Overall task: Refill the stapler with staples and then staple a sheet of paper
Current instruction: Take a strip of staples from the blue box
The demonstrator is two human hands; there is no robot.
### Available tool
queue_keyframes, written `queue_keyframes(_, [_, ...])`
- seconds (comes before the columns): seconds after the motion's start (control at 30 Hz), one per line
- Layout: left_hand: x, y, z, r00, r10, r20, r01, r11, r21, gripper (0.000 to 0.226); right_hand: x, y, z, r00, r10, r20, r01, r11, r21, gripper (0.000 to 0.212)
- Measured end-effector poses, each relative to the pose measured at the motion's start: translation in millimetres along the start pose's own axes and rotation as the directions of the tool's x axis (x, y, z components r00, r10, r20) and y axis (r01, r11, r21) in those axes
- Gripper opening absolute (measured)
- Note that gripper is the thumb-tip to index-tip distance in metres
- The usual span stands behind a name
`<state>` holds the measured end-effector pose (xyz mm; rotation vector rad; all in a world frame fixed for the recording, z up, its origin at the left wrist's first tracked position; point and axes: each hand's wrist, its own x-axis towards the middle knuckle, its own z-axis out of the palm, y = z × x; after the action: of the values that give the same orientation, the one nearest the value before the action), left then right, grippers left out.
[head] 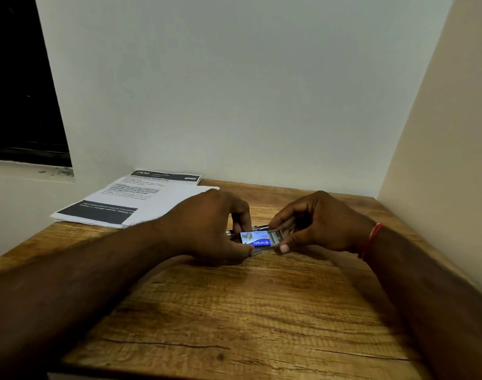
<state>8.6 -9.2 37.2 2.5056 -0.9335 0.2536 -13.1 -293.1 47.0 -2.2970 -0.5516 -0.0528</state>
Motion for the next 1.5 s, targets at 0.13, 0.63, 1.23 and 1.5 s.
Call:
queue_keyframes(0.13, [0, -1, 0, 1.0, -0.012, 0.027, 0.012, 1.0, -0.015, 0.023, 0, 3, -1, 1.0, 0.005, 0.017, -0.005, 1.0, -0.014, 0.043])
queue_keyframes(0.63, [2, -4, 0, 0.998, -0.03, 0.054, 0.033, 0.998, -0.049, 0.022, -1, 7, -8, 1.0, -0.012, 0.023, 0.013, 0.999, -0.046, 0.04])
queue_keyframes(1.23, [5, -16, -3, 0.996, -0.05, 0.077, 0.053, 0.998, -0.039, 0.023, 0, 16, -14, 0.999, 0.032, 0.036, -0.027, 0.991, -0.131, 0.035])
queue_keyframes(1.5, [5, -16, -2, 0.997, -0.029, 0.068, 0.033, 0.998, -0.062, 0.024, -5, 17, -28, 0.993, 0.1, 0.057, -0.09, 0.983, -0.158, 0.034])
